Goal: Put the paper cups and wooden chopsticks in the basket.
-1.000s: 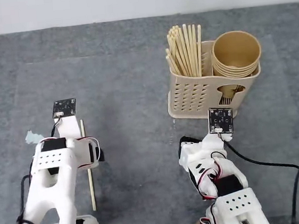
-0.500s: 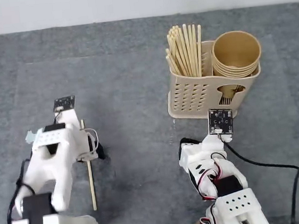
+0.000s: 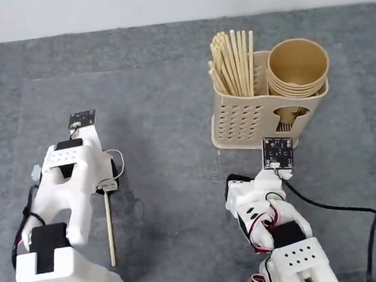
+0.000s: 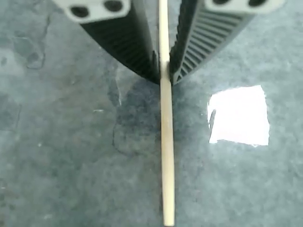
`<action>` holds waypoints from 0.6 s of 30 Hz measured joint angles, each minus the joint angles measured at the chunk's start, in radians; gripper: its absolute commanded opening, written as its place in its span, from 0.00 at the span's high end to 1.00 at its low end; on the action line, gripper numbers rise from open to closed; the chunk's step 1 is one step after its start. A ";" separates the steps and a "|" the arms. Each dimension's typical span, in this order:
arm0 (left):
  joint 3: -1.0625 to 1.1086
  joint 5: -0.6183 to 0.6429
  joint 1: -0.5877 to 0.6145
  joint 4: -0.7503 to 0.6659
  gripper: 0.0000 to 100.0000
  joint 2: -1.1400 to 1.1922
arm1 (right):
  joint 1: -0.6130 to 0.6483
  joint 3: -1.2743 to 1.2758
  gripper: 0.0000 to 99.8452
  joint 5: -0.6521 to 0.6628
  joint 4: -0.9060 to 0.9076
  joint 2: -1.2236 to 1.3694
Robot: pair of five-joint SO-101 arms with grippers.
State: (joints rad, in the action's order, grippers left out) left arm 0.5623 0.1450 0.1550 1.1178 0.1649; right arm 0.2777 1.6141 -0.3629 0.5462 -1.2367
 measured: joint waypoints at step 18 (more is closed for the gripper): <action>-0.141 0.180 -0.109 0.130 0.99 -0.450 | 0.000 0.000 0.99 0.000 0.000 0.000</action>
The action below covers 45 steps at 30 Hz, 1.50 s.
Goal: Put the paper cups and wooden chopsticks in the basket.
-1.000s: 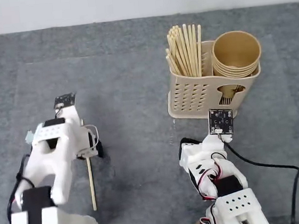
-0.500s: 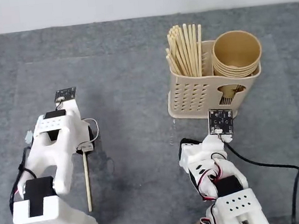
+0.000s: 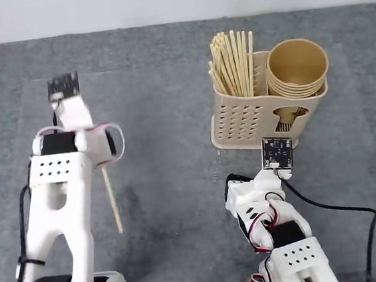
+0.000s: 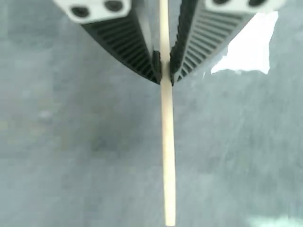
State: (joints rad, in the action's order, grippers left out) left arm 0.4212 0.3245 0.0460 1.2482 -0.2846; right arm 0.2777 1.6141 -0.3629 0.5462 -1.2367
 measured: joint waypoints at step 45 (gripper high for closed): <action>-0.473 0.402 -0.448 -0.657 0.90 0.316 | 0.000 0.000 0.99 0.000 0.000 0.000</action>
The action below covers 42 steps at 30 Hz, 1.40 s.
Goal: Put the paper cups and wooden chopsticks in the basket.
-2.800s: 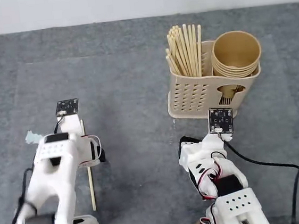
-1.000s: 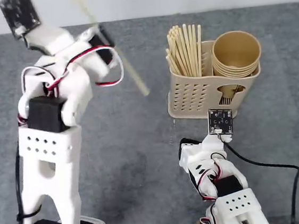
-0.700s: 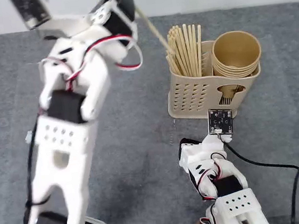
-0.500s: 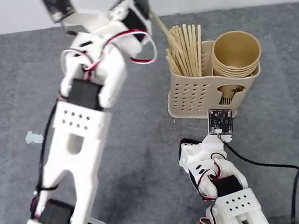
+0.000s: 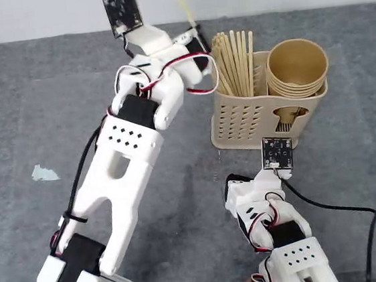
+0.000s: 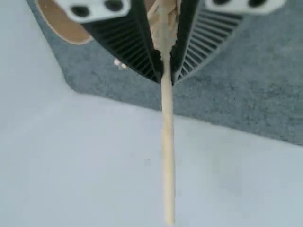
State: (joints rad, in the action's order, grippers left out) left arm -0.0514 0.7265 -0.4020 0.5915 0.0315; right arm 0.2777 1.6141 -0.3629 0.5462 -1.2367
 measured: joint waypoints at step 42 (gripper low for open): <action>0.334 -0.184 0.104 0.549 0.99 -0.769 | 0.000 -0.006 0.99 0.000 0.037 0.000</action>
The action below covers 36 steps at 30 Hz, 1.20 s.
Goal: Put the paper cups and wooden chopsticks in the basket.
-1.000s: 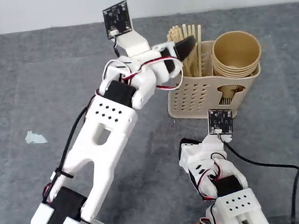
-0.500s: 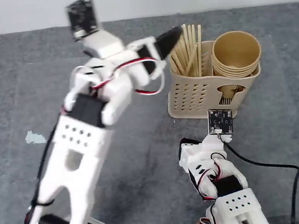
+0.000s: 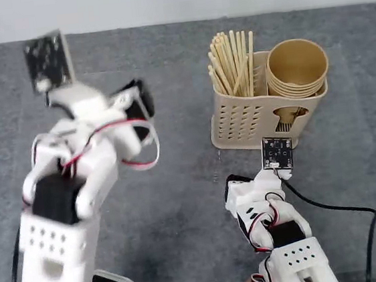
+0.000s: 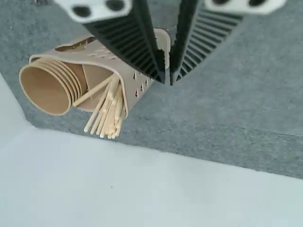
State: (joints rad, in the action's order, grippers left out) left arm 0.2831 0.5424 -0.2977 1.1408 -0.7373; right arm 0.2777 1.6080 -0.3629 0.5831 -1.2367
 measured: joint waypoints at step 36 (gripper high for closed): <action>1.399 -0.129 0.213 -0.368 0.99 -1.062 | -0.083 0.058 0.99 0.080 0.264 -0.563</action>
State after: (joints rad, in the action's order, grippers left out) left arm 1.6824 0.4135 -0.0844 0.7725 -1.7990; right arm 0.1949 1.6663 -0.2831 0.8470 -1.7998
